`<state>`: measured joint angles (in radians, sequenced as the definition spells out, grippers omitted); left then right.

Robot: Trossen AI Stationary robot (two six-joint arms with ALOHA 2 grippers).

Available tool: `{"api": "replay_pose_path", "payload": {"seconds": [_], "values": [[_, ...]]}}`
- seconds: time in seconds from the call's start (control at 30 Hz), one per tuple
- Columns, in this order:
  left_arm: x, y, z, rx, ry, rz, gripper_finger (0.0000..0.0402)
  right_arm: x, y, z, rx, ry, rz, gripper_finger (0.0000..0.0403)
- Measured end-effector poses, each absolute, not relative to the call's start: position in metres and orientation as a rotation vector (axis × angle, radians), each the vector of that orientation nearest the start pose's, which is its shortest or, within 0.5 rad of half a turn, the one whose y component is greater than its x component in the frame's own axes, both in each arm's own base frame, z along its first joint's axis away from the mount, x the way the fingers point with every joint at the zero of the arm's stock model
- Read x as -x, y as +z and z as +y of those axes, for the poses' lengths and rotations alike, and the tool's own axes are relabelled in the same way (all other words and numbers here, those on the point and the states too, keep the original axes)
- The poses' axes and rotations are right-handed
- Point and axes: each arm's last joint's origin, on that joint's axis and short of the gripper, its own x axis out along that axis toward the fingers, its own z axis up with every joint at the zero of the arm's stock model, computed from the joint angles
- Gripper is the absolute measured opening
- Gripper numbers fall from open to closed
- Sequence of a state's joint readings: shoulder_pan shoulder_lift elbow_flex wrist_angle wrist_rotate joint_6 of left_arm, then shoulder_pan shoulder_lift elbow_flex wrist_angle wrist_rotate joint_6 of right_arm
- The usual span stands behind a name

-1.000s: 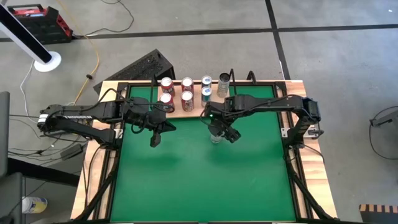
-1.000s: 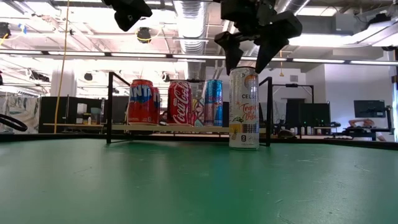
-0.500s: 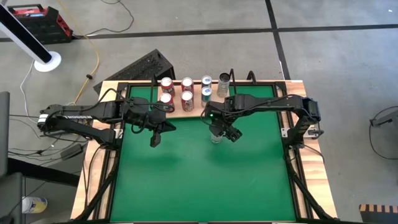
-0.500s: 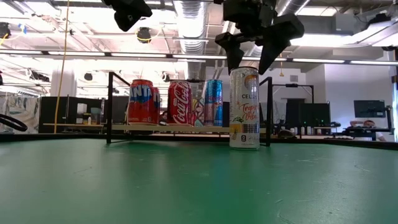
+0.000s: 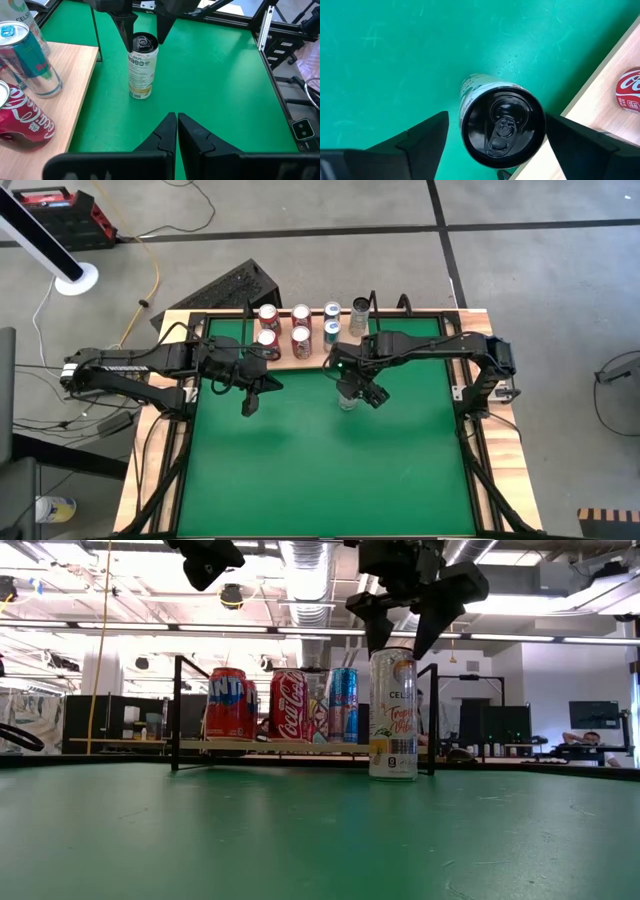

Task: Place canned beverage on shelf
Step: Put the white and yellow soda can, aligned with the other blue soda can on the shelf

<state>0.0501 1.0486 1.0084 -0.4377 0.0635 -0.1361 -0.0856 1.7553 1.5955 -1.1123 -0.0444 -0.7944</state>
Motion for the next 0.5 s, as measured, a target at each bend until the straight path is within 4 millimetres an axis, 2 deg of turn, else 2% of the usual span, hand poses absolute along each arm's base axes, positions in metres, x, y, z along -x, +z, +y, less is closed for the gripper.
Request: {"api": "replay_pose_path", "payload": {"seconds": [0.27, 0.5], "values": [[-0.2212, 0.3380, 0.0092, 0.164, 0.020, 0.478, 0.0000, -0.3472, 0.2909, -0.0286, 0.599, 0.468, 1.204, 0.0292], [-0.2212, 0.3379, 0.0091, 0.170, 0.018, 0.478, 0.0000, -0.3476, 0.2910, -0.0291, 0.545, 0.400, 1.220, 0.0282]]}}
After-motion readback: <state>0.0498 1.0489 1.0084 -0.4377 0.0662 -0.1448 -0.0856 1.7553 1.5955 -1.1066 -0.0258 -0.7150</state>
